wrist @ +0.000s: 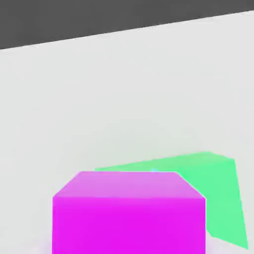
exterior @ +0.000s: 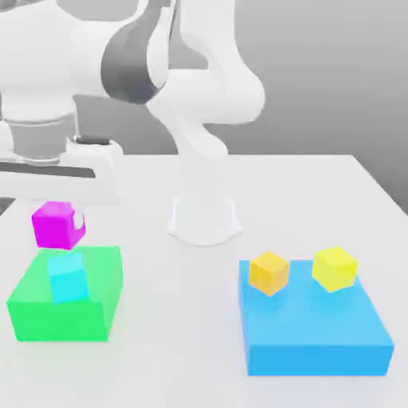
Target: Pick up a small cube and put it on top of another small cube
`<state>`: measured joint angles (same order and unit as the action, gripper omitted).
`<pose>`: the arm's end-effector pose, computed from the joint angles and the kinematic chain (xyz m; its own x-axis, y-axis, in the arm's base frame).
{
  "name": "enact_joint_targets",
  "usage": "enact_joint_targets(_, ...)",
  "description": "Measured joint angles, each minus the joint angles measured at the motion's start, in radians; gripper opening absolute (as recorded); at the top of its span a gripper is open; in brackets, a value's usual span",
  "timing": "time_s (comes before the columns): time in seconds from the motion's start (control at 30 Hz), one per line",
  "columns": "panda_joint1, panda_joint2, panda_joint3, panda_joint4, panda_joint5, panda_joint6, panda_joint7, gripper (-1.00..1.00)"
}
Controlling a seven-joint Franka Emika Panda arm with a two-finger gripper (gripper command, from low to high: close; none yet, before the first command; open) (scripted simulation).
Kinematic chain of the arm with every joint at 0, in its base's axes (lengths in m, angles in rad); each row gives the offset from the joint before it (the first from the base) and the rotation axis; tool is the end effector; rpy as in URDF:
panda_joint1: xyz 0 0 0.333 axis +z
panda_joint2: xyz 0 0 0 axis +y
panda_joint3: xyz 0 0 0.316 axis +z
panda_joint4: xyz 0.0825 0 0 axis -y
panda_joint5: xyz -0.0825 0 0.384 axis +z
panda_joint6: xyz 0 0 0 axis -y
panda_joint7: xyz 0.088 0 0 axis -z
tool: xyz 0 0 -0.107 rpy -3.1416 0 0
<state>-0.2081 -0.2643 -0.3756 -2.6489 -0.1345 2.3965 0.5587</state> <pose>0.3447 -0.2220 0.3239 0.5138 -0.8579 -0.0033 -0.8579 -0.5137 -0.0039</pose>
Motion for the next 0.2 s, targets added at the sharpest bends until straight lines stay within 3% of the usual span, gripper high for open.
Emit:
enact_joint_targets(0.1, 0.004, 0.086, -0.017, -0.037, 0.026, 0.12, -0.018, -1.0)
enact_joint_targets(0.13, 0.005, 0.102, -0.019, -0.042, 0.031, 0.141, -0.022, 1.0)
enact_joint_targets(0.2, 0.005, 0.102, -0.019, -0.042, 0.031, 0.141, -0.022, 1.0)
